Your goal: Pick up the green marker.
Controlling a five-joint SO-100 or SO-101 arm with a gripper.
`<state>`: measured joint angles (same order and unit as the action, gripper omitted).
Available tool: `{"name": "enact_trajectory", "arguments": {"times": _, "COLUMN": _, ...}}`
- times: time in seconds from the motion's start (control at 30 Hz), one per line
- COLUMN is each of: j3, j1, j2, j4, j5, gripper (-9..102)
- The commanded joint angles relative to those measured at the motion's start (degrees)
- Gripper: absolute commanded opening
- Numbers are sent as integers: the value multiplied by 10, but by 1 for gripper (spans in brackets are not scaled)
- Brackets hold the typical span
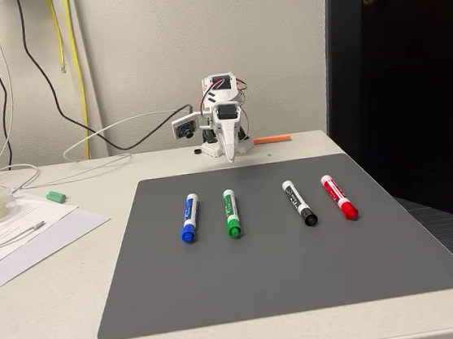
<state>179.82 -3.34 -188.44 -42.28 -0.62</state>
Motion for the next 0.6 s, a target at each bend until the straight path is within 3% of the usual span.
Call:
{"name": "enact_trajectory", "arguments": {"times": 0.0, "j3": -3, "j1": 5, "j2": -3, "j4": -2, "j5": 3, "gripper": 0}}
{"name": "enact_trajectory", "arguments": {"times": 0.17, "j3": -3, "j1": 11, "j2": -4, "j4": 4, "j5": -1, "gripper": 0}}
{"name": "enact_trajectory", "arguments": {"times": 0.37, "j3": -3, "j1": 18, "j2": -4, "j4": 75, "j5": -16, "gripper": 4}}
{"name": "enact_trajectory", "arguments": {"times": 0.57, "j3": -21, "j1": 11, "j2": 61, "j4": 190, "j5": -99, "gripper": 4}}
